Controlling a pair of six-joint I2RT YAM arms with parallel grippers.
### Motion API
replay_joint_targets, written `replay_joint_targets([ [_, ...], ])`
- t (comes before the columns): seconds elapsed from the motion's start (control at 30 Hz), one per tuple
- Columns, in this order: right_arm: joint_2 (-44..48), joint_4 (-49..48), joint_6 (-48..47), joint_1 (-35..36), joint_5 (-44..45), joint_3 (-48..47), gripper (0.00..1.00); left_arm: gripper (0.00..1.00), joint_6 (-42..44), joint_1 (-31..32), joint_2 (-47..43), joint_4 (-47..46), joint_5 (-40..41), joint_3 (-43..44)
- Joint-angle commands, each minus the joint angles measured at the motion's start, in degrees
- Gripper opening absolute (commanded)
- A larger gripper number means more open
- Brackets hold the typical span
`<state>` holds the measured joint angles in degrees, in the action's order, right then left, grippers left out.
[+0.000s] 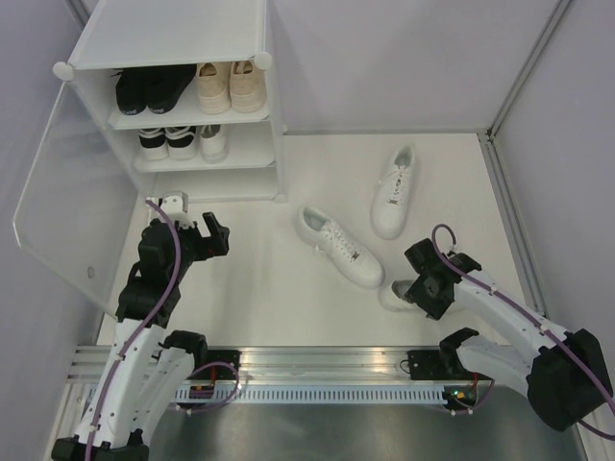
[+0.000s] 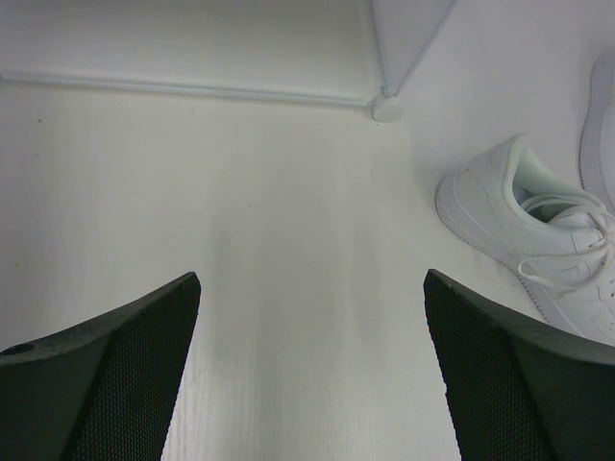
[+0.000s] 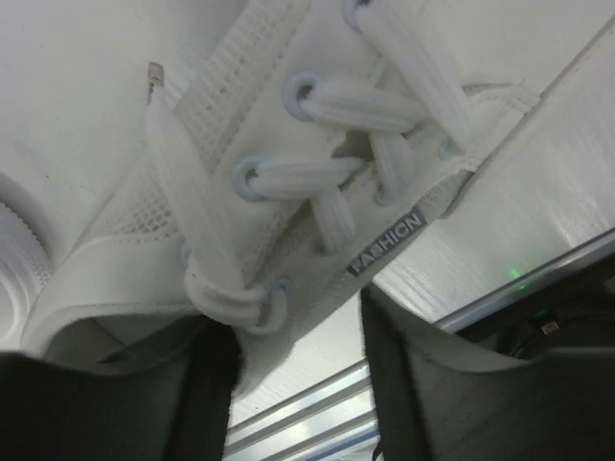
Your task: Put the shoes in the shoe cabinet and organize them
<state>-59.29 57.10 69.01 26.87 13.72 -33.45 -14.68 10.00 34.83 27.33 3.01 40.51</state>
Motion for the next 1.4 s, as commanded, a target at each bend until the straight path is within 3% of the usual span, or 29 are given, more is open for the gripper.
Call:
replay_joint_targets([
  [0.0, 0.2, -0.1, 1.7, 0.2, 3.9, -0.8, 0.48, 1.0, 1.1, 0.2, 0.1, -1.0, 1.1, -0.2],
  [0.1, 0.0, 2.0, 0.6, 0.2, 9.1, -4.5, 0.25, 1.0, 1.1, 0.2, 0.2, -1.0, 1.1, -0.2],
  [0.23, 0.5, 3.3, -2.6, 0.2, 13.9, -10.6, 0.01, 1.0, 1.1, 0.2, 0.5, -1.1, 1.1, -0.1],
  [0.47, -3.0, 0.7, -13.0, 2.8, 19.1, -25.5, 0.01, 1.0, 1.1, 0.1, 0.6, -0.9, 1.6, -0.2],
  [0.6, -10.7, 3.1, -17.8, 15.0, 26.9, -38.8, 0.01, 1.0, 1.0, 0.1, 0.6, -0.9, 2.2, -0.2],
  [0.77, -25.7, -3.4, -25.7, 26.4, 22.1, -54.4, 0.01, 1.0, 0.5, 0.0, 0.2, -0.4, 4.8, -0.1],
  [1.0, -39.0, -16.2, -29.9, 33.9, 15.2, -61.8, 0.01, 1.0, -0.8, -0.1, -1.2, 0.5, 11.3, -0.1],
  [1.2, -51.0, -23.8, -31.7, 35.1, 11.3, -67.3, 0.01, 1.0, -1.2, -0.2, -0.9, 0.7, 12.6, 0.1],
  [1.37, -60.9, -25.0, -29.6, 35.2, 13.9, -71.0, 0.01, 1.0, -1.2, -0.3, -0.5, 0.7, 11.9, 0.0],
])
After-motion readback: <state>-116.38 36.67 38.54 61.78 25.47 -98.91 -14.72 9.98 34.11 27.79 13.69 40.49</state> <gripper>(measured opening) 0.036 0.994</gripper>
